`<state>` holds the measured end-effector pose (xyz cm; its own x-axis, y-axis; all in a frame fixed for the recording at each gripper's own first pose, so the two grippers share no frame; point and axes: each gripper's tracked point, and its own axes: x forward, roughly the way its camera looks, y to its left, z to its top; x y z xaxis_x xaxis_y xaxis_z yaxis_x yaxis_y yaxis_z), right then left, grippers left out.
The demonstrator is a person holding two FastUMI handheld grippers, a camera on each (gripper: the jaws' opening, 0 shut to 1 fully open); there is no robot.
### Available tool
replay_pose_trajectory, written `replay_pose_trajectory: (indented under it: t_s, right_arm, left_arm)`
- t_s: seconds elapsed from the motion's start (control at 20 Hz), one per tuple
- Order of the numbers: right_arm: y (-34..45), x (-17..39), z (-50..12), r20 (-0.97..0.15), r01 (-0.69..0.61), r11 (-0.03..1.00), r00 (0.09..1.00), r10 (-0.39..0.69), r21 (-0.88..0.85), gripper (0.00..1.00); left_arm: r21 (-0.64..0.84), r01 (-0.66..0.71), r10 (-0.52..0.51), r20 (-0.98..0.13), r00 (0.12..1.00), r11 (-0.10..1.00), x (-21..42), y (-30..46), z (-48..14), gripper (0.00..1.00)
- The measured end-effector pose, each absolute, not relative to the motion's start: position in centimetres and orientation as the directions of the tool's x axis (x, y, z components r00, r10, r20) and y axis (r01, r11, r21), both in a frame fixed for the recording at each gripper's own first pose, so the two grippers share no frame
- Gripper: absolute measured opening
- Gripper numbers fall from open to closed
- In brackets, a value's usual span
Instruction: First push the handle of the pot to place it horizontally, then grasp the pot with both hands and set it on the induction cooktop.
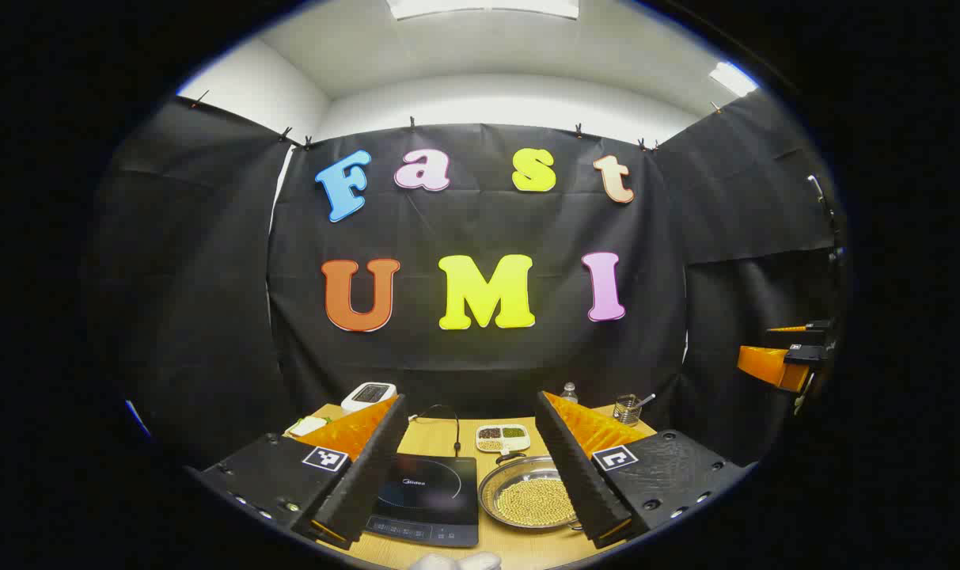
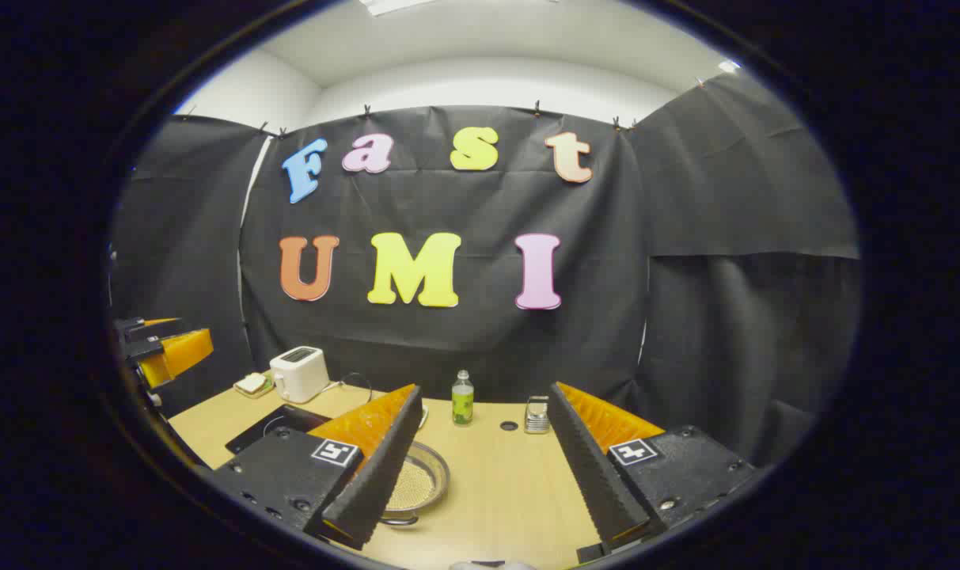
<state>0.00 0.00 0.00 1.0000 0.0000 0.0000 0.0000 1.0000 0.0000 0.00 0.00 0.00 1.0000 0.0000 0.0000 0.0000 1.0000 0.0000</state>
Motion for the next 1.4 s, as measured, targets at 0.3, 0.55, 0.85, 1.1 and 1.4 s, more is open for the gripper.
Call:
replay_pose_trajectory:
  t_s: [0.3,0.55,0.85,1.1,1.4]
  right_arm:
    - [0.8,0.2,0.3,-0.004,-0.016,1.000,1.000,0.016,-0.001,0.96]
    - [1.6,0.3,0.4,-0.004,-0.012,1.000,1.000,0.012,-0.012,0.96]
    - [4.4,-0.1,-1.2,-0.060,-0.094,0.996,0.994,0.094,-0.002,0.76]
    - [9.6,-0.5,-4.5,-0.172,-0.285,0.957,0.941,0.290,0.056,0.19]
    - [15.2,-0.2,-13.0,-0.365,-0.449,0.893,0.828,0.426,0.023,0.04]
  left_arm:
    - [-0.002,0.002,-0.002,-0.004,1.000,1.000,0.1,0.5,-0.1,0.96]
    - [-0.001,0.002,-0.002,0.002,1.000,1.000,-0.1,1.0,-0.1,0.96]
    - [-0.016,0.025,-0.026,-0.010,1.000,1.000,-0.8,1.3,-0.9,0.96]
    - [-0.029,0.003,-0.004,-0.029,1.000,1.000,-1.7,2.0,-1.6,0.96]
    - [-0.028,-0.064,0.063,-0.039,0.997,0.998,-4.0,4.0,-2.2,0.96]
